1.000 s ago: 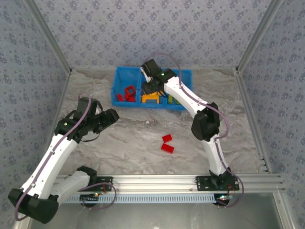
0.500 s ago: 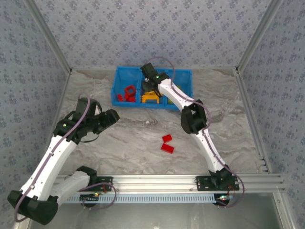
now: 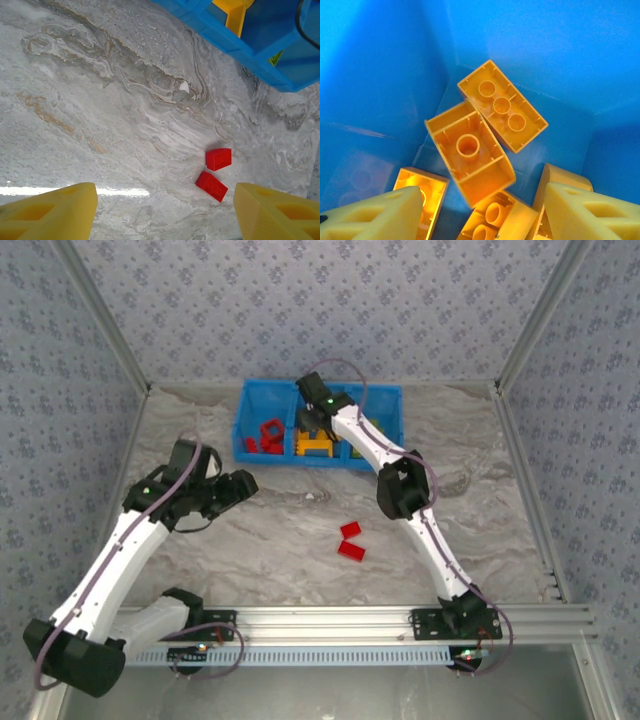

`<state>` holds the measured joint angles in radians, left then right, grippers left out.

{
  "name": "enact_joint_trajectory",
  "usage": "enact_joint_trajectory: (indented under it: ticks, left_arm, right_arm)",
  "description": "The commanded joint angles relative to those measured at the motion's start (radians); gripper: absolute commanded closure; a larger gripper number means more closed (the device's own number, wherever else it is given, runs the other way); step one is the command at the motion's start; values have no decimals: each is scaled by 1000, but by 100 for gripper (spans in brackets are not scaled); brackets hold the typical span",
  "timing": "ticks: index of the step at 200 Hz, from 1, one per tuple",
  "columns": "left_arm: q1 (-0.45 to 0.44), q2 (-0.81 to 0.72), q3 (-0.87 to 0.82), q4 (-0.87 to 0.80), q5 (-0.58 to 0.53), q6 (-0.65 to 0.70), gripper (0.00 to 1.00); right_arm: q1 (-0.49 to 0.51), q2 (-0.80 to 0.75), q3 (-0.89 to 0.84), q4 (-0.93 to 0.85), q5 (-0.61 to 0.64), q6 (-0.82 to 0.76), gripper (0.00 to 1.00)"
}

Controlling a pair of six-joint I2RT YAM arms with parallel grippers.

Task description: Sort the legos into containers by color

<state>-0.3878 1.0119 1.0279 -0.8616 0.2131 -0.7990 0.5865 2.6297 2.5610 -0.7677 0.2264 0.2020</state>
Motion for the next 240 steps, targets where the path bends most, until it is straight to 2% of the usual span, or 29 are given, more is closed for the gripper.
enact_joint_trajectory:
  ticks: [1, 40, 57, 68, 91, 113, 139, 154, 174, 193, 217, 240]
  left_arm:
    - [-26, 20, 21, 27, 23, 49, 27]
    - [-107, 87, 36, 51, -6, 65, 27]
    - [-156, 147, 58, 77, -5, 77, 27]
    - [-207, 197, 86, 92, -14, 104, 27]
    - [-354, 336, 156, 89, -90, 196, 27]
    - [-495, 485, 219, 101, -148, 290, 28]
    - [-585, 693, 332, 59, -183, 394, 28]
    - [-614, 791, 386, 47, -211, 434, 27]
    - [-628, 887, 452, 33, -241, 471, 25]
    - [-631, 961, 516, 18, -239, 520, 24]
    - [-631, 1030, 576, 1, -219, 556, 26]
    - [-632, 1063, 594, 8, -189, 553, 32]
  right_arm:
    - [3, -92, 34, -20, 24, -11, 30]
    - [-9, -302, 28, -19, 68, -10, 29]
    - [-27, -429, -64, -45, 81, 18, 30]
    - [-35, -555, -231, -8, 87, 39, 30]
    - [-52, -873, -715, 161, 47, 85, 27]
    - [-74, -1174, -1131, 271, -74, 158, 26]
    - [-82, -1510, -1494, 256, -220, 217, 24]
    - [-89, -1701, -1629, 209, -304, 264, 17]
    - [-93, -1896, -1714, 114, -411, 307, 10]
    - [-98, -1998, -1743, 29, -479, 351, 7]
    - [-100, -2067, -1741, -41, -466, 377, 7]
    - [-107, -2061, -1719, -64, -449, 379, 7]
